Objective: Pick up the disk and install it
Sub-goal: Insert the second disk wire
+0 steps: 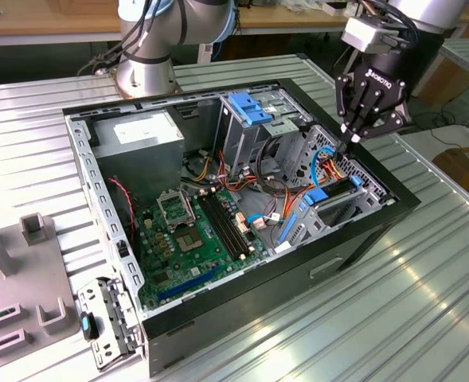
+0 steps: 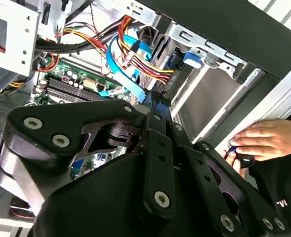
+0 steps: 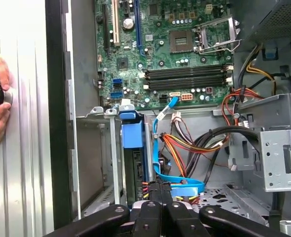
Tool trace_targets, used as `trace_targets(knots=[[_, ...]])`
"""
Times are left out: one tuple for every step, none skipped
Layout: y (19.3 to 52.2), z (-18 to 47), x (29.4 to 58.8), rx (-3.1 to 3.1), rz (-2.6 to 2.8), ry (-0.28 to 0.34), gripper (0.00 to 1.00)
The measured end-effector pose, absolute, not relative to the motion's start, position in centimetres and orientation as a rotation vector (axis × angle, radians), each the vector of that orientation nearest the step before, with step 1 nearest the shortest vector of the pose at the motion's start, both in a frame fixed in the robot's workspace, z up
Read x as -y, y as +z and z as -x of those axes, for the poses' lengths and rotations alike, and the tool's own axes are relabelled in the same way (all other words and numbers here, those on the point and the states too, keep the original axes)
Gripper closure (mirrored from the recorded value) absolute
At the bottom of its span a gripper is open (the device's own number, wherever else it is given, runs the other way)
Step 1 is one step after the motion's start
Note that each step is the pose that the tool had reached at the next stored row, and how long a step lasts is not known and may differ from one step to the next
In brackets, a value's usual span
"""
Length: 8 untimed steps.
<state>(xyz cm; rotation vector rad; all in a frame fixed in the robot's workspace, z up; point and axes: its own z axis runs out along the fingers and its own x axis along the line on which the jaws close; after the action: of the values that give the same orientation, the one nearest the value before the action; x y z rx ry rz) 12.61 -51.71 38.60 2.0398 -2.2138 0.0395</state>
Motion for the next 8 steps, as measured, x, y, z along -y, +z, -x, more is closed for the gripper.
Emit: trace_targets(knots=[[38.6, -12.6, 51.7, 2.213, -2.039, 0.041, 0.89], [38.6, -12.6, 51.7, 2.213, -2.039, 0.042, 0.83], [38.6, -12.6, 51.6, 2.212, -2.038, 0.043, 0.76], [38.6, -12.7, 51.1, 2.213, -2.038, 0.043, 0.7], [38.5, -12.7, 50.8, 2.212, -2.038, 0.043, 0.7], [38.5, -12.7, 50.7, 2.211, -2.036, 0.047, 0.7], [38.5, -12.7, 50.7, 2.211, -2.035, 0.048, 0.7], [38.5, -12.8, 50.5, 2.205, -2.03, 0.059, 0.7]])
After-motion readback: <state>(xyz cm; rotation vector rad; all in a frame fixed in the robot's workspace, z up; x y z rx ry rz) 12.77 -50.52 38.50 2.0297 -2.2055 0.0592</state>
